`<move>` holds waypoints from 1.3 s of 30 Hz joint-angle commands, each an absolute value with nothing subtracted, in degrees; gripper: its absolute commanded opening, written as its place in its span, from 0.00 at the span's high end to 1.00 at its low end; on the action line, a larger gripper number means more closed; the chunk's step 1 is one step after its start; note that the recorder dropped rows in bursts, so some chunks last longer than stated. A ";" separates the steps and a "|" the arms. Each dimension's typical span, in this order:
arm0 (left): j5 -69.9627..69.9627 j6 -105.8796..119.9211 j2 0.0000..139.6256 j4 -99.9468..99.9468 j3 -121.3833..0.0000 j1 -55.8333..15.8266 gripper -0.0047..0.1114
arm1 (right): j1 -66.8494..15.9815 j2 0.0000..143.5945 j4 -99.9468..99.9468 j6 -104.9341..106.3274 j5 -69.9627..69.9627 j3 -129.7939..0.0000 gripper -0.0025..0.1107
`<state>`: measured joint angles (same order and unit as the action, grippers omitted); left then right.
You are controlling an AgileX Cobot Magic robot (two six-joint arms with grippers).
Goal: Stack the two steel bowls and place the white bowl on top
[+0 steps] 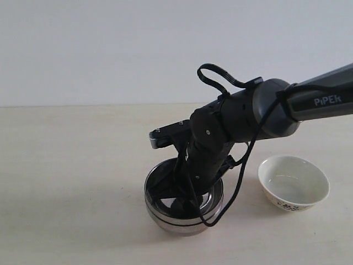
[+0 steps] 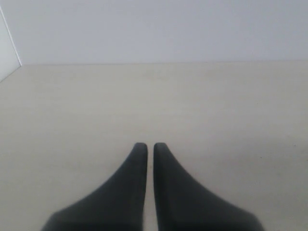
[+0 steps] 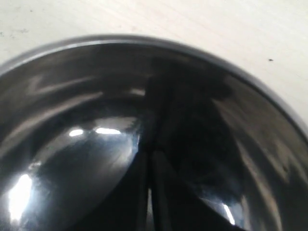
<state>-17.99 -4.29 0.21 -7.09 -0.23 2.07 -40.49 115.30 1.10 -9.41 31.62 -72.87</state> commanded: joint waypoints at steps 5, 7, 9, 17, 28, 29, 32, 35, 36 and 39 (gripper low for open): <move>-17.88 -4.10 0.00 -6.45 0.00 2.23 0.92 | -39.93 116.62 2.15 -8.91 31.42 -72.07 0.98; -17.88 -4.10 0.00 -6.45 0.00 2.23 0.92 | -39.82 116.62 2.50 -8.63 31.30 -72.07 0.98; -17.88 -4.10 0.00 -6.45 0.00 2.23 0.92 | -39.82 116.62 3.46 -8.63 30.86 -72.07 0.98; -17.88 -4.10 0.00 -6.45 0.00 2.23 0.92 | -39.42 116.62 3.76 -8.96 27.19 -72.07 0.98; -17.88 -4.10 0.00 -6.45 0.00 2.23 0.92 | -38.24 116.41 3.60 -9.05 28.12 -72.07 0.98; -17.88 -4.10 0.00 -6.45 0.00 2.23 0.92 | -38.24 116.13 3.60 -9.05 27.99 -72.07 0.98; -17.88 -4.10 0.00 -6.45 0.00 2.23 0.92 | -38.24 114.53 3.60 -9.05 26.90 -72.07 0.98; -17.88 -4.10 0.00 -6.45 0.00 2.23 0.92 | -38.24 110.97 3.35 -9.05 26.22 -72.07 0.81; -17.88 -4.10 0.00 -6.45 0.00 2.23 0.92 | -38.24 109.75 3.19 -9.05 27.16 -72.07 0.70; -17.88 -4.10 0.00 -6.45 0.00 2.23 0.92 | -38.24 106.82 2.93 -9.05 29.67 -72.07 0.56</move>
